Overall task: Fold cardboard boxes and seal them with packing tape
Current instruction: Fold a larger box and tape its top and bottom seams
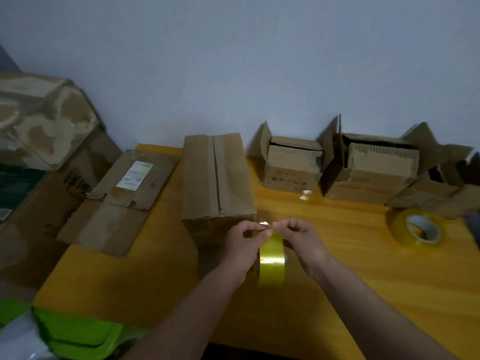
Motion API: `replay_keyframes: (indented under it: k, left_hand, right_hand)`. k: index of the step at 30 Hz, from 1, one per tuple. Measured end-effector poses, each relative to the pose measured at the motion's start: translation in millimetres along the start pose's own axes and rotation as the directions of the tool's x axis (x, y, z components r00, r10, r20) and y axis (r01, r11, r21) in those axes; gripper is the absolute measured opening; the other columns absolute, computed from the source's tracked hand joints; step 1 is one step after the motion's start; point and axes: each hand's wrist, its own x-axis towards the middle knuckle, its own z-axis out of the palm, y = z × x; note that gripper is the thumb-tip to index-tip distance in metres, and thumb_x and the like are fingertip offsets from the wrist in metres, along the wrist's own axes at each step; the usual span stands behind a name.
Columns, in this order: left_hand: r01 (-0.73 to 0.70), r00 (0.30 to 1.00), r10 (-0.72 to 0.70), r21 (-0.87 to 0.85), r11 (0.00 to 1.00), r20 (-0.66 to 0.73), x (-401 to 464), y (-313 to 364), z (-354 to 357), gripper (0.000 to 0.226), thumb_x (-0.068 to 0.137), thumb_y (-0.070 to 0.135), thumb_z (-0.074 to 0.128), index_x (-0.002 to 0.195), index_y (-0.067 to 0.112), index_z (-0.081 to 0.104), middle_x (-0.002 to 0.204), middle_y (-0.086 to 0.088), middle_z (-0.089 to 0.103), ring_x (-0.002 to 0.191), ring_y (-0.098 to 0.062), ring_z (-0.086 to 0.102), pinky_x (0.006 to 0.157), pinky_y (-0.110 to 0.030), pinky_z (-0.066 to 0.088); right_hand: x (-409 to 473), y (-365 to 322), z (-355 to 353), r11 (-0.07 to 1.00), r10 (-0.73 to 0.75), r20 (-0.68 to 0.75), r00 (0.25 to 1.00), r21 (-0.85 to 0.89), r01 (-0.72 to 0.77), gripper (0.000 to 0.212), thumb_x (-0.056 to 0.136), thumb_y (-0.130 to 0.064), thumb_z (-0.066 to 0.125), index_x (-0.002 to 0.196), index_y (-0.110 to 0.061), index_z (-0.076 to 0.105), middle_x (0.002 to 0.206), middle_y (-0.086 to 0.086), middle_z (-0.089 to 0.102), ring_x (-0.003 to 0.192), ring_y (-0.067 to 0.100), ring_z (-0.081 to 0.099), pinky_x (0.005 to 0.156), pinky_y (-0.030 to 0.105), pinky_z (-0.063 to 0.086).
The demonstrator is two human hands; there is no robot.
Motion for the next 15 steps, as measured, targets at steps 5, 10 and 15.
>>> replay_keyframes:
  k: [5, 10, 15]
  left_hand:
    - [-0.137, 0.986, 0.135, 0.008, 0.991, 0.096, -4.1, 16.4, 26.9, 0.013, 0.084, 0.021, 0.073, 0.086, 0.026, 0.061, 0.111, 0.017, 0.061, 0.105, -0.012, 0.058, 0.089, -0.053, 0.053]
    - [-0.189, 0.966, 0.191, -0.026, 0.982, 0.177, -6.8, 32.7, 45.9, 0.042, 0.085, 0.013, 0.072, 0.098, 0.047, 0.051, 0.113, 0.012, 0.061, 0.1, -0.019, 0.061, 0.081, -0.049, 0.057]
    - [-0.258, 0.955, 0.247, 0.049, 0.965, 0.162, -4.0, 39.4, 61.5, 0.041, 0.085, 0.012, 0.072, 0.104, 0.04, 0.05, 0.103, 0.013, 0.06, 0.091, -0.015, 0.061, 0.084, -0.046, 0.056]
  right_hand:
    - [-9.0, -12.8, -18.8, 0.976, 0.075, -0.088, 0.993, 0.212, -0.055, 0.02, 0.088, -0.016, 0.066, 0.07, -0.014, 0.057, 0.069, -0.001, 0.062, 0.066, 0.01, 0.058, 0.062, 0.025, 0.046]
    - [-12.9, -20.5, -34.0, 0.935, 0.078, -0.142, 0.987, 0.354, -0.023, 0.022, 0.089, -0.011, 0.064, 0.071, -0.013, 0.052, 0.062, 0.003, 0.056, 0.06, 0.016, 0.056, 0.055, 0.028, 0.049]
    - [-12.7, -20.2, -45.0, 0.927, 0.084, -0.197, 0.977, 0.376, -0.004, 0.026, 0.092, -0.009, 0.059, 0.069, -0.012, 0.047, 0.06, 0.005, 0.055, 0.059, 0.019, 0.054, 0.054, 0.031, 0.047]
